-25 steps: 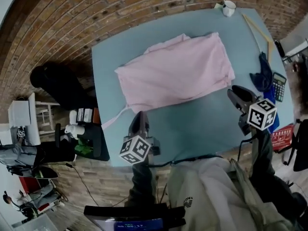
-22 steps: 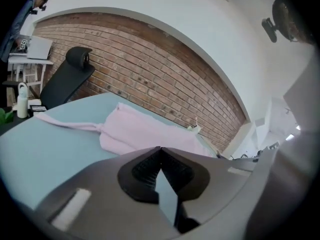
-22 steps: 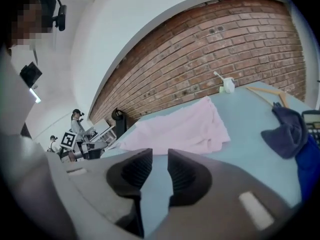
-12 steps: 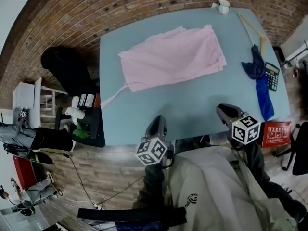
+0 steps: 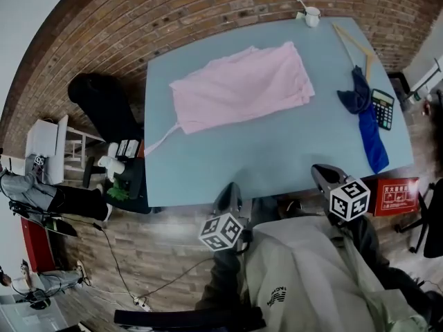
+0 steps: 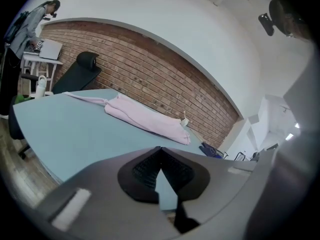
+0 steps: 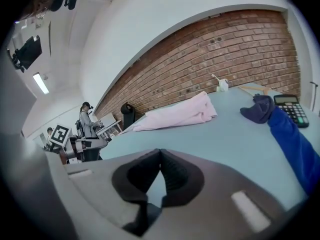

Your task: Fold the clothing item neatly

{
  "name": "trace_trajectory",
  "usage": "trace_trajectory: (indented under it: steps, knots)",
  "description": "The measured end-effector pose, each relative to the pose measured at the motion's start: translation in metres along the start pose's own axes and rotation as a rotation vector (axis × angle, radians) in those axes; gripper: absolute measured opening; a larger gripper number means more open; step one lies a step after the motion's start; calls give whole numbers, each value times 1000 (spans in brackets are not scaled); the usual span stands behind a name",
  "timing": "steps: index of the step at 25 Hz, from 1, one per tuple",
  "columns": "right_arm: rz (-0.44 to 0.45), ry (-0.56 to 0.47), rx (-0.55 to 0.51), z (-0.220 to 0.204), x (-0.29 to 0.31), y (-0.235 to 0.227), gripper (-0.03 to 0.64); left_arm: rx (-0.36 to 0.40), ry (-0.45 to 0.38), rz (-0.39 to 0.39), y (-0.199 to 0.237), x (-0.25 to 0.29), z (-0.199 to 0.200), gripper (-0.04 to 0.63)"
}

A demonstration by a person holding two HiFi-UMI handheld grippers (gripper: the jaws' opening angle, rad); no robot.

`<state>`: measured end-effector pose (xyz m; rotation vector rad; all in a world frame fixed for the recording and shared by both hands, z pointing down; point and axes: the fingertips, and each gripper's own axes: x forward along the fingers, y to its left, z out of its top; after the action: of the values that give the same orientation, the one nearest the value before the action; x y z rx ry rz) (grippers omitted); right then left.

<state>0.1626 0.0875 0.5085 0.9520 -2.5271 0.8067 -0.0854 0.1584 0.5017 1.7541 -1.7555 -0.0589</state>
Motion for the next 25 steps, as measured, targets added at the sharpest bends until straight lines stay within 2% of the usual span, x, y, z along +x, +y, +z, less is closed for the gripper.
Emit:
trace_trajectory:
  steps: [6, 13, 18, 25]
  knots:
    - [2, 9, 24, -12, -7, -4, 3, 8, 28, 3, -5, 2, -11, 8]
    - [2, 52, -25, -10, 16, 9, 3, 34, 74, -26, 0, 24, -4, 8]
    - [-13, 99, -47, -8, 54, 28, 3, 29, 98, -42, 29, 36, 16, 8]
    - [-74, 100, -22, 9, 106, 55, 3, 22, 111, -76, 83, 53, 62, 8]
